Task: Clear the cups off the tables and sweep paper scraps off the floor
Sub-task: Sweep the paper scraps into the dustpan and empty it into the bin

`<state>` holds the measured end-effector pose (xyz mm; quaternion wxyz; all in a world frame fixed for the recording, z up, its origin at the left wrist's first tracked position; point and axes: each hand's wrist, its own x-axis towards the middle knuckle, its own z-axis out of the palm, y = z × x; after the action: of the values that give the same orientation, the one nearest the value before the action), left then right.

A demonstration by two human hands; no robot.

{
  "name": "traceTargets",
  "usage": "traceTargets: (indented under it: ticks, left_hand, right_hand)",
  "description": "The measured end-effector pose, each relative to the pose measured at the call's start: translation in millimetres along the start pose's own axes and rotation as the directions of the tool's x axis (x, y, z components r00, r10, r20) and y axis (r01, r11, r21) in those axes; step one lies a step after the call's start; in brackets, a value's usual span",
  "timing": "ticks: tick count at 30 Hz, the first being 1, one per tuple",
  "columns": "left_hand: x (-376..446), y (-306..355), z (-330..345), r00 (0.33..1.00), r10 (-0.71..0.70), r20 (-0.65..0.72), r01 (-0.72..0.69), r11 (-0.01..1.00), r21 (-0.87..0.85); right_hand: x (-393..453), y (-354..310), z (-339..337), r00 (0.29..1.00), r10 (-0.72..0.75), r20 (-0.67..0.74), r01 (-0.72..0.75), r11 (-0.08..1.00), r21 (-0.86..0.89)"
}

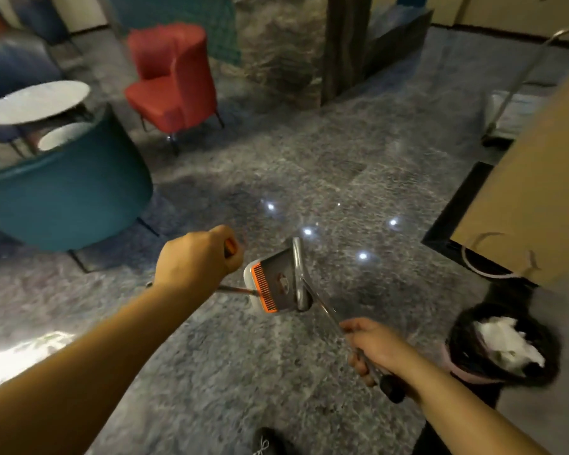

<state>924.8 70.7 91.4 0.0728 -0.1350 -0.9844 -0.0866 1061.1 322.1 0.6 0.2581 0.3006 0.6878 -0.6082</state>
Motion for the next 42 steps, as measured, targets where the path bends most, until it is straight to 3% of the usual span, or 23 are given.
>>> traceTargets:
  ticks: [8,15,27,42]
  left_hand:
    - [-29.0,-148.2,-7.7,0.946,-0.32,-0.048,0.323,0.944,0.064]
    - [-73.8,-235.5,-21.7,0.82,-0.564,-0.097,0.569,0.822,0.025]
    - [-77.7,-382.1,-25.6,0.42,-0.891,-0.175,0.903,0.43,-0.022]
    - [-114.7,-543.8,-50.0,0.013,-0.945,-0.326,0.988,0.063,-0.141]
  right_hand:
    - [63.8,-75.6,129.3,0.978,0.035,0.208,0.018,0.968,-0.251]
    - [99.8,-128.5,231.0,0.929,0.062,0.365,0.08,0.929,-0.362]
    - [188.8,-250.2,401.9,0.822,0.196,0.534,0.169,0.812,-0.558]
    - [237.7,-337.1,655.9,0.64,0.289,0.712,0.437,0.625,-0.646]
